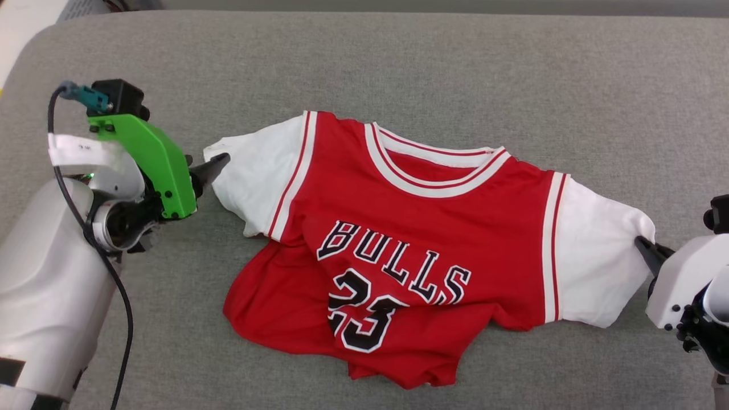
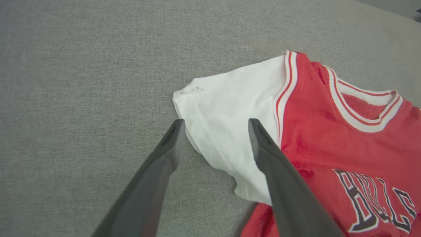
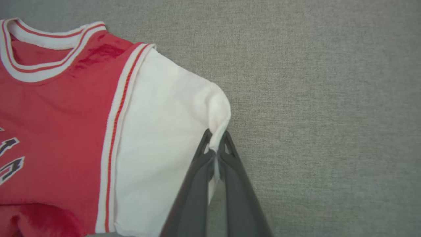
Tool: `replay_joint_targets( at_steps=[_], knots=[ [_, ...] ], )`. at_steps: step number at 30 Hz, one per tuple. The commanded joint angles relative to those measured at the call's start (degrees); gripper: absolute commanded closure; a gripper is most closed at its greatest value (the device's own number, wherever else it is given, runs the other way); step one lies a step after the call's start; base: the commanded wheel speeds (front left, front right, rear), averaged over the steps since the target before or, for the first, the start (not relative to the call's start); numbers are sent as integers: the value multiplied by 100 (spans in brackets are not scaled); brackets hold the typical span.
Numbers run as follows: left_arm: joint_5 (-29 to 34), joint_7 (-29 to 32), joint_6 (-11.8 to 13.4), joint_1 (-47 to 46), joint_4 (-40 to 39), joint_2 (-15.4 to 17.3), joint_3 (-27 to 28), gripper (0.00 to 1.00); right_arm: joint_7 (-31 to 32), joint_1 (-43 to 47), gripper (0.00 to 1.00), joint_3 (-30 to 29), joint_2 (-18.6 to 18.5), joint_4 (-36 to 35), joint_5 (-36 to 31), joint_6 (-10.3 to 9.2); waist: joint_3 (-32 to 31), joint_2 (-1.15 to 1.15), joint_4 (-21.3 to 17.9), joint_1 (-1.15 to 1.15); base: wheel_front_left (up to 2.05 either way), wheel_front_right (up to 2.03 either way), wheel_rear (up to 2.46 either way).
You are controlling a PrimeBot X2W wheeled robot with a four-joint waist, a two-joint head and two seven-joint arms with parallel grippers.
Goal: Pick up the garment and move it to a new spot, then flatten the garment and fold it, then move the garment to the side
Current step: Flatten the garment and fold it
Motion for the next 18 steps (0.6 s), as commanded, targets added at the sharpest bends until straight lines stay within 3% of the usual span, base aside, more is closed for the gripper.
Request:
replay_joint_targets(
  at_steps=[1, 7, 14, 18],
  knots=[
    [-115, 175, -38, -214, 139, 26, -5, 0, -50, -120, 100, 40, 10, -28, -24, -2, 367, 0, -291, -1, 0, 0, 0],
    [-71, 669, -18, -757, 762, 11, -158, 0, -164, -282, 100, 153, 18, -13, -1, -2, 662, 0, -462, -1, 0, 0, 0],
    [217, 1130, 237, -956, 1562, 1, -499, 0, -247, -358, 100, 259, 34, 51, 78, -2, 822, 0, -556, -1, 0, 0, 0],
    [117, 1691, 330, -880, 1967, -146, -640, 0, -264, -372, 100, 280, 51, 76, 140, -2, 860, 0, -562, -1, 0, 0, 0]
  ],
)
